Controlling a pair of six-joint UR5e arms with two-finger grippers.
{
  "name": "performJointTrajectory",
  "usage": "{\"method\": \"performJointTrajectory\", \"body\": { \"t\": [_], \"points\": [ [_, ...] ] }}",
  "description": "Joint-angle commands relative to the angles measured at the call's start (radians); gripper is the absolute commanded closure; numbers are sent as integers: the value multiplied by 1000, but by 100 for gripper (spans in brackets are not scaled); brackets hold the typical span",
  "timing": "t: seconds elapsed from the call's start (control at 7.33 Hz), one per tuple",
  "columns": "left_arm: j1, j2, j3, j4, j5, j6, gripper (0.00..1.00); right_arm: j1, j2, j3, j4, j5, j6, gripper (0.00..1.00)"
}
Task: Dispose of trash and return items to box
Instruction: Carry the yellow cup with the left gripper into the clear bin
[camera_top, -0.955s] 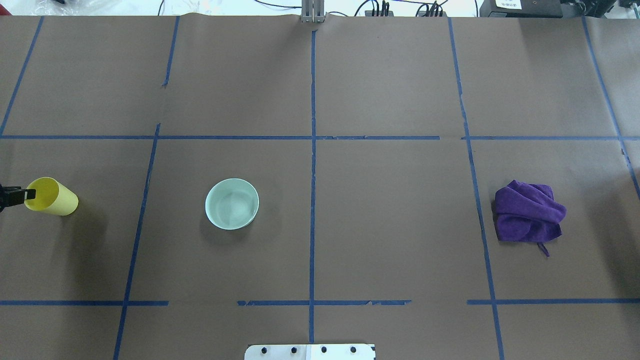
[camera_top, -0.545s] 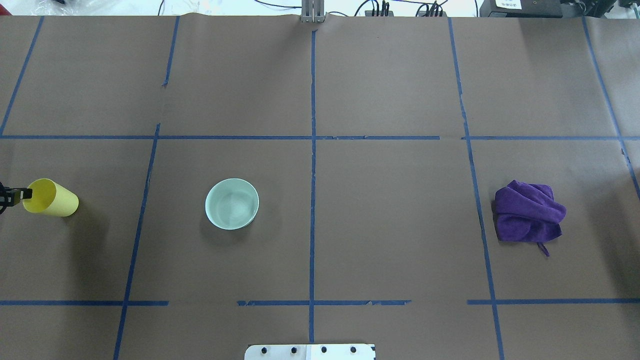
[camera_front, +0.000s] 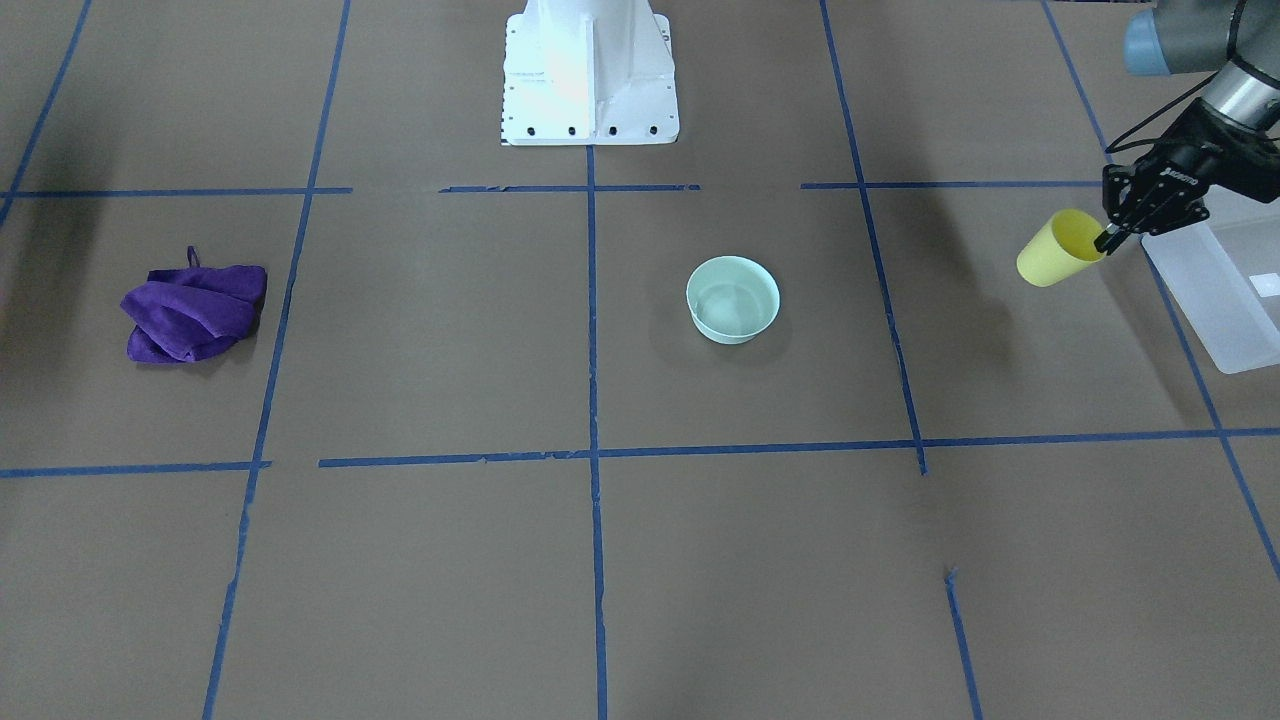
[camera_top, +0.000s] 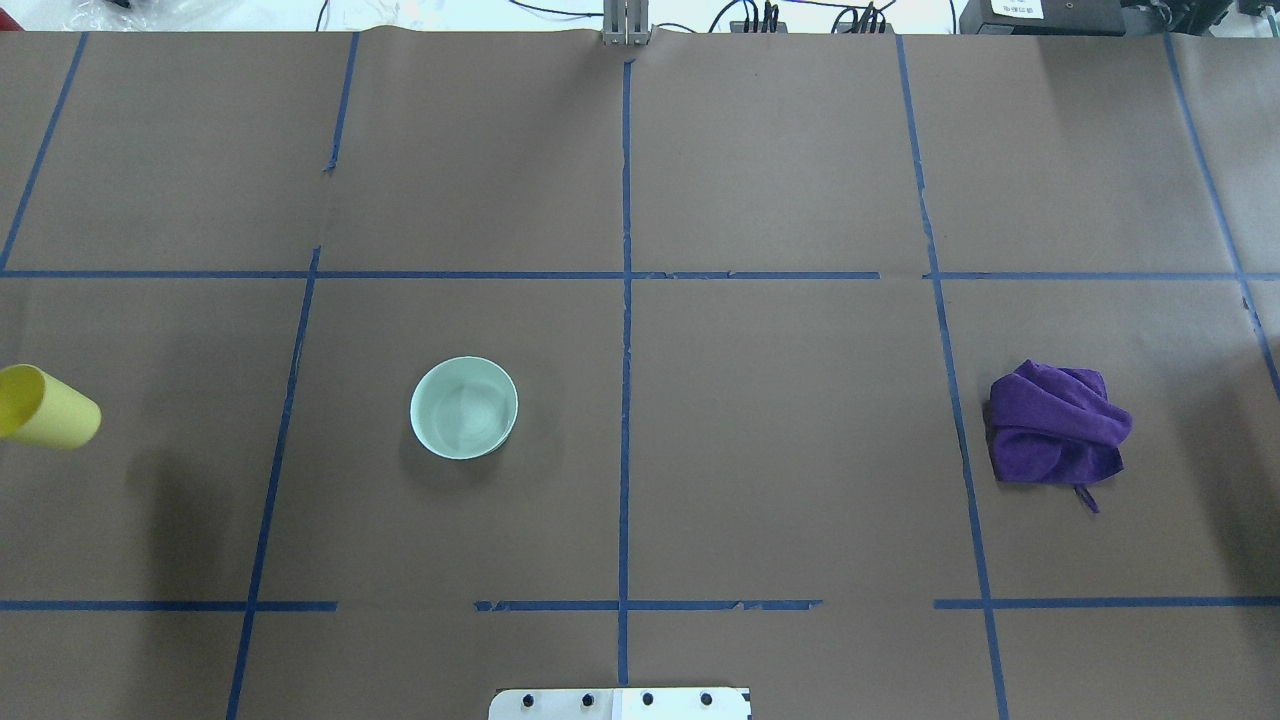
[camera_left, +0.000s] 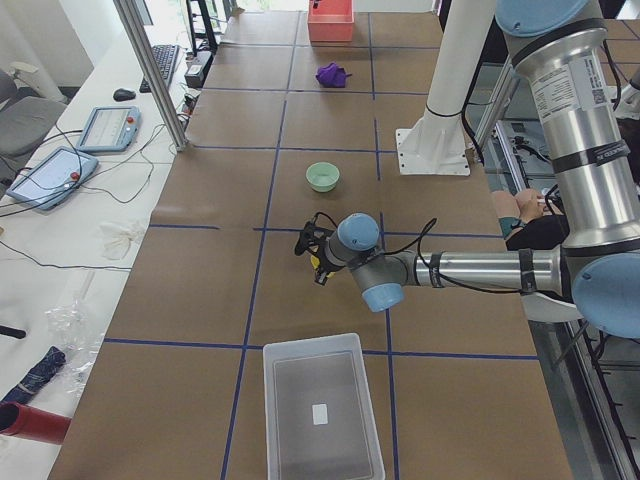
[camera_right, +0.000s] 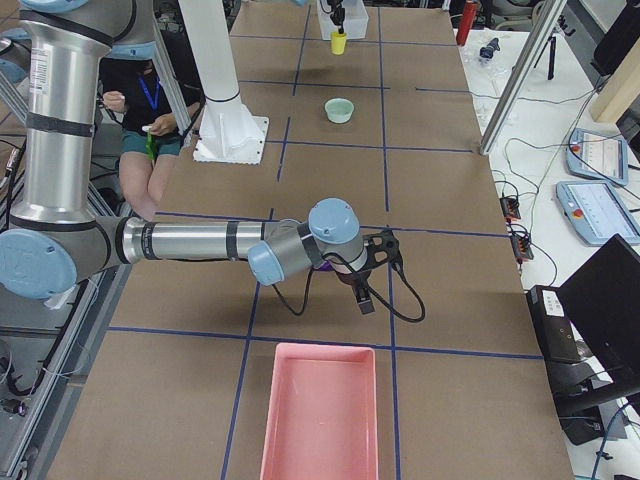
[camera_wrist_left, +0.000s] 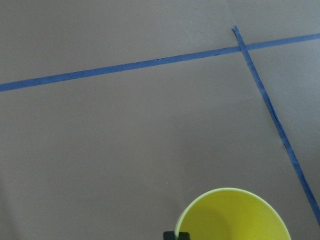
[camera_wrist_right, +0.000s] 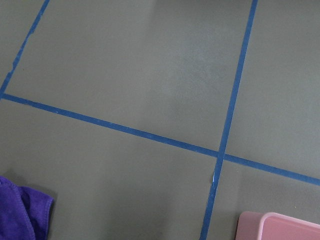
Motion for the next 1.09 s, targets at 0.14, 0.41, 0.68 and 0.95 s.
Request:
{"method": "performJointTrajectory", "body": {
  "t": [0.14,0.41,0.68,0.95],
  "points": [
    [-386,-65,13,446,-97,677,100,0,0,0,0,0,0,0],
    [-494,-148,109,575,-91,960,100,0,0,0,0,0,0,0],
    [-493,-143,169,505,-93,920,100,0,0,0,0,0,0,0],
    [-464,-105,269,252,-91,772,100,0,0,0,0,-1,0,0]
  ]
}}
